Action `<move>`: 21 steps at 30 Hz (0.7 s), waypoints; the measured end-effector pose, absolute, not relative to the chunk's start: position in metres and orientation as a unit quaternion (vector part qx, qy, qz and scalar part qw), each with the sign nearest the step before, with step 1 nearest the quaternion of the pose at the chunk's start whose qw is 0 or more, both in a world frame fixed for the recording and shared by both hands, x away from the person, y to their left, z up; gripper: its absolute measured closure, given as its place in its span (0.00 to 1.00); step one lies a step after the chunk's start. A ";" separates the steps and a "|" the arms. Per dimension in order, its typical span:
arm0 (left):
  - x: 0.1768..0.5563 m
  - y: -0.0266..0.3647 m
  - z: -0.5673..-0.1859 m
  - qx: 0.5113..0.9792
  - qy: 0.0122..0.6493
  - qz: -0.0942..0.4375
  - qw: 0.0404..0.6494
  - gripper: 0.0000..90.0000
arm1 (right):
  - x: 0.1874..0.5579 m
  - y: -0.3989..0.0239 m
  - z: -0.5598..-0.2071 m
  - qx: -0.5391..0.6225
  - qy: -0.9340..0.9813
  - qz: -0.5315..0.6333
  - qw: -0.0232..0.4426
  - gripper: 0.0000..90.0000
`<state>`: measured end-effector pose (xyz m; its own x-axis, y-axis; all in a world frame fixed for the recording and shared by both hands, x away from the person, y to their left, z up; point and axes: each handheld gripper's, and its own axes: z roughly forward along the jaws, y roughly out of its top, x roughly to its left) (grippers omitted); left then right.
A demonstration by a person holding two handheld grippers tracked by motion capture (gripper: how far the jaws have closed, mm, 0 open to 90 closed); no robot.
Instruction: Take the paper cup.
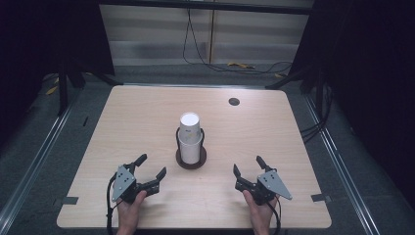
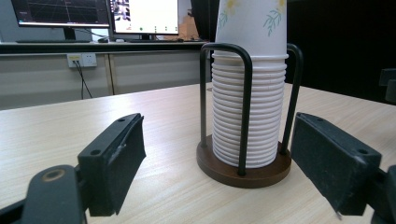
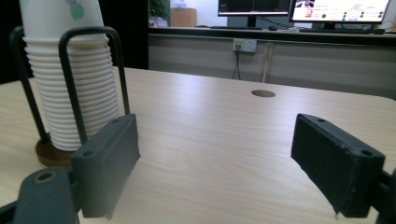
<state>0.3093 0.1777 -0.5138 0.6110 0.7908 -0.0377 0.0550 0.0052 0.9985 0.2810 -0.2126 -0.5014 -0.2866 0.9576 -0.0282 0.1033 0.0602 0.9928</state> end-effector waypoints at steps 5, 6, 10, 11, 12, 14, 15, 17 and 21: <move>0.310 0.178 -0.514 0.641 0.332 0.290 0.628 0.19 | 0.283 -0.216 -0.501 0.440 0.607 0.540 0.382 0.17; 0.310 0.178 -0.514 0.642 0.332 0.290 0.627 0.19 | 0.283 -0.216 -0.501 0.440 0.607 0.540 0.382 0.17; 0.310 0.178 -0.514 0.639 0.334 0.289 0.630 0.19 | 0.285 -0.214 -0.499 0.435 0.622 0.538 0.366 0.20; 0.310 0.179 -0.514 0.643 0.332 0.290 0.626 0.19 | 0.285 -0.214 -0.497 0.430 0.627 0.546 0.350 0.23; 0.310 0.179 -0.514 0.643 0.332 0.290 0.626 0.19 | 0.285 -0.213 -0.496 0.428 0.627 0.550 0.347 0.22; 0.310 0.179 -0.514 0.644 0.331 0.288 0.627 0.19 | 0.285 -0.212 -0.494 0.425 0.629 0.552 0.345 0.22; 0.310 0.179 -0.514 0.646 0.328 0.287 0.627 0.19 | 0.287 -0.212 -0.492 0.420 0.635 0.553 0.338 0.22; 0.310 0.178 -0.514 0.644 0.328 0.288 0.629 0.19 | 0.288 -0.211 -0.491 0.418 0.636 0.555 0.335 0.21; 0.310 0.178 -0.514 0.644 0.327 0.287 0.629 0.19 | 0.289 -0.211 -0.490 0.420 0.633 0.556 0.337 0.21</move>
<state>0.3098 0.1782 -0.5137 0.6213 0.7824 -0.0423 0.0598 0.0064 0.9982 0.2895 -0.2110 -0.4901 -0.4201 0.9066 0.0406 0.1570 0.0285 0.9872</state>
